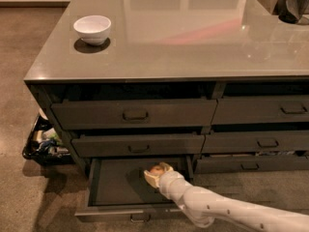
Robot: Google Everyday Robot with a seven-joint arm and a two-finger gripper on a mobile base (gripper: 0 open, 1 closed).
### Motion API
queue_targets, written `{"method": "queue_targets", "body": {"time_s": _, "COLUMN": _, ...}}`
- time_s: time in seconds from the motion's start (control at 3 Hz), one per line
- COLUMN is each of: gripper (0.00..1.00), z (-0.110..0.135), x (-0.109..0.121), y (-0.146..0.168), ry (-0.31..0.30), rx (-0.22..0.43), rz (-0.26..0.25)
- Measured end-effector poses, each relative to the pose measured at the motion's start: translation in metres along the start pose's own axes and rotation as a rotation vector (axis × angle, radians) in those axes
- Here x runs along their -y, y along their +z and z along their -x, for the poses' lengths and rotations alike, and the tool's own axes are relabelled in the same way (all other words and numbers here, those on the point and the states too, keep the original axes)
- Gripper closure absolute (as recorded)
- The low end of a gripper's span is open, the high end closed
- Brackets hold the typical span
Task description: Place apple into bottom drawer
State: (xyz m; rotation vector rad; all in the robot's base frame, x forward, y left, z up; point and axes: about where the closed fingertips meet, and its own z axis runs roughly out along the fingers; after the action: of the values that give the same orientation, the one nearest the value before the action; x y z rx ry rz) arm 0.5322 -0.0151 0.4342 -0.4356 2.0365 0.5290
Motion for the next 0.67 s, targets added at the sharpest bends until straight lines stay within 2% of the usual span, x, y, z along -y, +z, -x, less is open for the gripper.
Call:
{"method": "queue_targets", "body": {"time_s": 0.33, "gripper": 1.00, "z": -0.038, "x": 0.004, "y": 0.044, "ry": 0.052, "rx": 0.030, "rz": -0.001}}
{"method": "queue_targets", "body": {"time_s": 0.67, "gripper": 1.00, "z": -0.060, "x": 0.008, "y": 0.068, "ry": 0.069, "rx": 0.057, "rz": -0.032}}
